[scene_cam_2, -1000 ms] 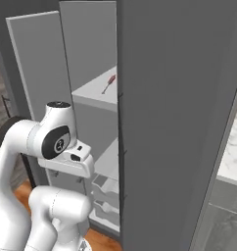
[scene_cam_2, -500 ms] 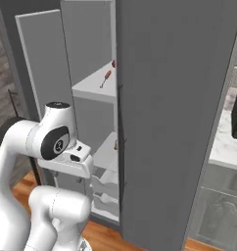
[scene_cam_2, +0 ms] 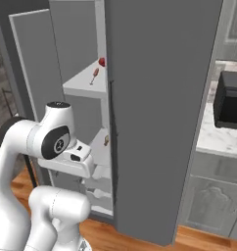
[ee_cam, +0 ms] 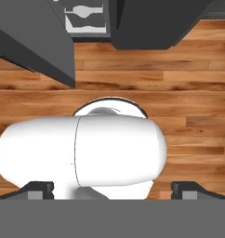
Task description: Store the kebab skewer in the freezer for long-term storage. Close the freezer door after placing the cooked food.
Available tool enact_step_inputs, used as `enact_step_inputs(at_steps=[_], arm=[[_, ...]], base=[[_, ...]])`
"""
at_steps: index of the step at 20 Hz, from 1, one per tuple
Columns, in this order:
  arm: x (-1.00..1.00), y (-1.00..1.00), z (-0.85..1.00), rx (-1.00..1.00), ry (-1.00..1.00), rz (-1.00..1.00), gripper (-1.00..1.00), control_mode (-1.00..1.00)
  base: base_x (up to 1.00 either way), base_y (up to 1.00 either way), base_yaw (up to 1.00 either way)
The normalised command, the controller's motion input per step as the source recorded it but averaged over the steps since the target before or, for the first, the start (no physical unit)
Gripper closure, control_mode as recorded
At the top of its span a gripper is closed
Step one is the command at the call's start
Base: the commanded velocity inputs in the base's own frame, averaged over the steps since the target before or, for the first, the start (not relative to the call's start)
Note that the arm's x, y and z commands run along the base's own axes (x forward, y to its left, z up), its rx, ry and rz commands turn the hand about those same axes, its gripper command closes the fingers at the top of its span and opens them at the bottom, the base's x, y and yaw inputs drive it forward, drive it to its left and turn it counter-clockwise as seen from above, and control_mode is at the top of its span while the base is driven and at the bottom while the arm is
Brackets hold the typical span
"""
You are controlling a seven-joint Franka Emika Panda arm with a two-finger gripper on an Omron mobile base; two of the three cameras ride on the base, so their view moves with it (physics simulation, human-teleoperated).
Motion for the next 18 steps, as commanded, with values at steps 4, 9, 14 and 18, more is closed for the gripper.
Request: enact_step_inputs(at_steps=[4,9,14,18], arm=[[0.0,0.0,0.0,0.0,0.0,0.0,-1.0,1.0],[0.0,0.0,0.0,0.0,0.0,0.0,-1.0,1.0],[0.0,0.0,0.0,0.0,0.0,0.0,-1.0,1.0],[0.0,0.0,0.0,0.0,0.0,0.0,-1.0,1.0]], base=[[-0.44,0.31,-0.21],[-0.38,0.4,-0.15],[-0.3,0.38,-0.13],[-0.27,0.3,-0.16]])
